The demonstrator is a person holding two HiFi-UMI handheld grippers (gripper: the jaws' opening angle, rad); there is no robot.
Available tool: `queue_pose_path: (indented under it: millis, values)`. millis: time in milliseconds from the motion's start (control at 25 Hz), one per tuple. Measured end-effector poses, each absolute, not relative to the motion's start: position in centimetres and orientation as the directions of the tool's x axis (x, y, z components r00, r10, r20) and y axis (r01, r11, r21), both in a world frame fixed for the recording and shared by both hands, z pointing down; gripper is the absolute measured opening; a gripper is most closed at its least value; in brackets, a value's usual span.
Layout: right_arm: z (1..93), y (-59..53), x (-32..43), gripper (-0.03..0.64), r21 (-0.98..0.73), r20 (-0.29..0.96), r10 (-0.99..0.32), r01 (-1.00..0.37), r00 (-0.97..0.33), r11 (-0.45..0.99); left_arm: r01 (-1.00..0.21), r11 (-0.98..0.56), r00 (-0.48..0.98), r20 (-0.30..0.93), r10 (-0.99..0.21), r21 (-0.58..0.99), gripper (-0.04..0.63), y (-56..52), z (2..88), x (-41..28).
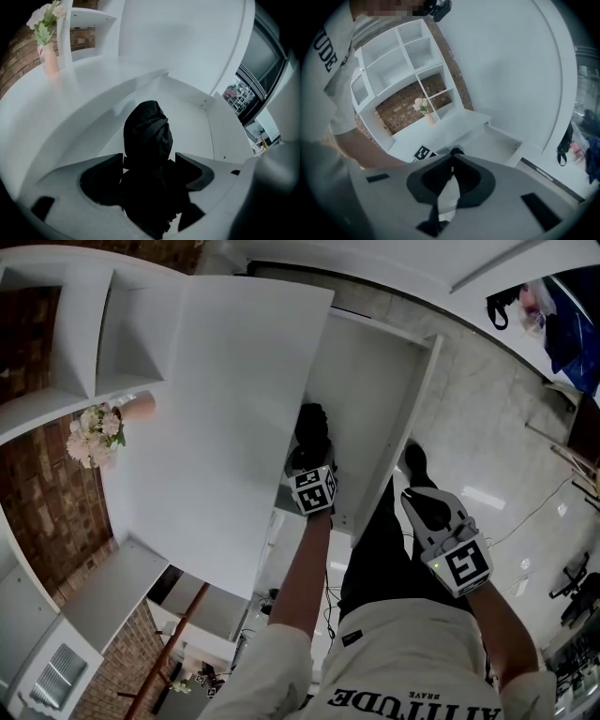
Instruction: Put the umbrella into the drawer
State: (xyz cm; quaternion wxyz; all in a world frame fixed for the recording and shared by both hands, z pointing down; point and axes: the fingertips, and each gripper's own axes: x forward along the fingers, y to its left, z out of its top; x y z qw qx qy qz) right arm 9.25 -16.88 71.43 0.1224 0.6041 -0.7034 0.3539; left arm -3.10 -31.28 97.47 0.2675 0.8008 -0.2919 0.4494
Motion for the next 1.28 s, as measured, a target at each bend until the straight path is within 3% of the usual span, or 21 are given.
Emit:
queue_pose_path:
  millis: [600,720,880,1280]
  values:
    - [63.8,-17.5,11.1,0.034,-0.201,0.551,-0.816,-0.977,-0.177,0.076,-0.646,-0.710,0.551,0.815,-0.181,0.279,0.319,-27.5,88.1,-3.8]
    - [62.5,-17.1,11.2,0.034,-0.180,0.537,-0.827,-0.980,-0.167,0.081,-0.625,-0.725,0.583,0.791,-0.187,0.290,0.260,-26.8,85.0,-4.3]
    - [60.8,-16.6,10.3,0.032,-0.177,0.523,-0.829,-0.977,-0.199,0.123,-0.602,-0.736,0.630,0.751,-0.199,0.310,0.240,-25.7,80.1,-5.0]
    - [56.8,-15.9,10.8,0.032,-0.141,0.482,-0.825,-0.956,-0.295,0.259,-0.699,-0.671,0.640,0.635,-0.434,0.247,0.076,-23.8,69.3,-7.4]
